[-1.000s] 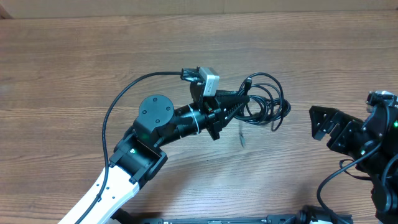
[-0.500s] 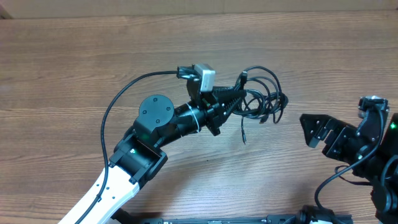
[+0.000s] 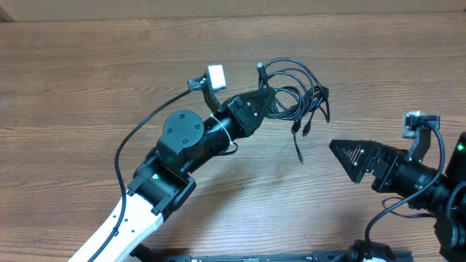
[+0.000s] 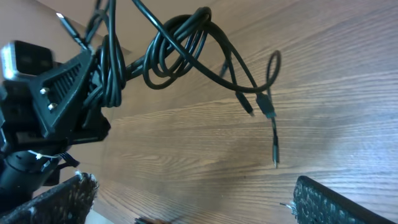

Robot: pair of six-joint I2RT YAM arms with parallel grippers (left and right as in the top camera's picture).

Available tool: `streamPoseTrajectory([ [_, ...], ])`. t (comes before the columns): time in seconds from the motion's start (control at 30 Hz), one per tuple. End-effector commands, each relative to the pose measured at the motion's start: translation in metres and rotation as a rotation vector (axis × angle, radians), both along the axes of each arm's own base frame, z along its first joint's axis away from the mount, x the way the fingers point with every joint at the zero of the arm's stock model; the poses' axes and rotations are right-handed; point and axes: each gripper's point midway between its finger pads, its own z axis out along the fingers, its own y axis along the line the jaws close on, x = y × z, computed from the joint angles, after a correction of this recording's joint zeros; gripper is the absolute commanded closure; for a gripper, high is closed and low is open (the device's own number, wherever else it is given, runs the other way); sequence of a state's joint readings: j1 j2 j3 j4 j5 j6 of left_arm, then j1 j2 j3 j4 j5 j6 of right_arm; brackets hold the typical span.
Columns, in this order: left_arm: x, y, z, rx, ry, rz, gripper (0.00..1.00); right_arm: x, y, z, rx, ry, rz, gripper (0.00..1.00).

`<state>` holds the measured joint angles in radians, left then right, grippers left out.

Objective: Untangle cables

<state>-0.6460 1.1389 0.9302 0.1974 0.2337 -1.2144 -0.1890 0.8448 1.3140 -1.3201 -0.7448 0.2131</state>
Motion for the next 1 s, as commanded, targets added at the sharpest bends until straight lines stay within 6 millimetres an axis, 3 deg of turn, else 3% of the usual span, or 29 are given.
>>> streamPoseTrajectory([
  [0.0, -0.001, 0.008, 0.02, -0.189, 0.148, 0.021, 0.96, 0.004, 0.002, 0.007, 0.017, -0.02, 0.018, 0.0],
  [0.3, -0.003, 0.006, 0.02, -0.245, 0.218, 0.011, 0.96, 0.02, 0.01, 0.012, 0.078, -0.026, 0.087, 0.0],
  [0.53, -0.011, -0.001, 0.019, -0.268, 0.268, -0.052, 0.96, 0.042, 0.003, 0.006, 0.055, -0.026, 0.068, 0.0],
  [0.8, -0.028, -0.012, 0.027, -0.287, 0.282, -0.172, 0.96, 0.083, -0.027, -0.04, -0.041, 0.133, -0.046, 0.09],
  [0.97, -0.03, -0.013, 0.027, -0.285, 0.282, -0.185, 0.96, 0.093, -0.024, -0.057, -0.003, 0.214, -0.024, 0.17],
])
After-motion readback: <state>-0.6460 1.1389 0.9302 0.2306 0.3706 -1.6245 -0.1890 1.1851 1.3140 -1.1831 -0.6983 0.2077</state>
